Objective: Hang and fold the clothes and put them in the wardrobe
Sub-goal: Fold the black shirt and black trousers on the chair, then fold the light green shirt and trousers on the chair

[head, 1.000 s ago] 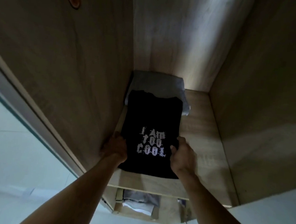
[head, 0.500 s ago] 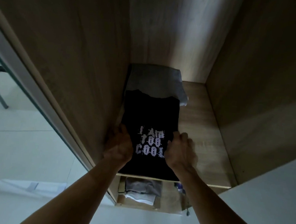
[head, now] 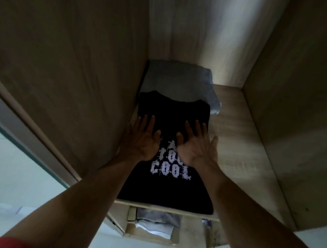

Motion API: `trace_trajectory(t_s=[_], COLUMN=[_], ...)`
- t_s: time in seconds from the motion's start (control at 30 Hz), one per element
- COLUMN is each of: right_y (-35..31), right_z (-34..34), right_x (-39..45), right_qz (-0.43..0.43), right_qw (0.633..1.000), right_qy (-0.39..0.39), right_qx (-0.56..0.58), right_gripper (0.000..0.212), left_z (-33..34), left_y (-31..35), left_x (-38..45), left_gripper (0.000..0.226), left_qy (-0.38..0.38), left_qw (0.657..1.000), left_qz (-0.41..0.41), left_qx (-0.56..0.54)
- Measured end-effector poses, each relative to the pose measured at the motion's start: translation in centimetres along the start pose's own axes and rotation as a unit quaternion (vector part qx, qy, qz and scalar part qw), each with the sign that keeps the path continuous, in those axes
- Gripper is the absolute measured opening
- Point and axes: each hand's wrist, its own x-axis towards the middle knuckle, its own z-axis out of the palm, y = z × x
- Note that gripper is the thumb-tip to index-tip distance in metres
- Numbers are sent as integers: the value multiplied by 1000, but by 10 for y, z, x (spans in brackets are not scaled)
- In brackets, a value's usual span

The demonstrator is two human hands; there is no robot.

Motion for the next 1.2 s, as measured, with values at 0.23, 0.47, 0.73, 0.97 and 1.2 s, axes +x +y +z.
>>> trace_trajectory(t_s=[0.23,0.47,0.73,0.97,1.2], right_y=[0,-14,-79,-186,-345], right_z=[-15,-73,-177,-250,-265], right_x=[-19,-85,-180,-297,-457], right_qz=[-2,20,19,-66,-237], right_qw=[1000,993,985,972,939], right_qy=[-14,-44,-75,-95,-139], right_qx=[10,107,157,203,204], right_gripper=[62,56,47,39,40], left_z=[-18,-76,-197,-284,-344], left_y=[9,22,32,-38,-166], left_x=[-20,-96,-230,-392,-606], left_gripper=[66,61,39,52,48], left_qy=[-30,-16,10,57,164], left_qw=[999,996,982,978,950], left_qz=[-21,-25,-31,-108,-222], left_qx=[-4,-87,-186,-167,-145])
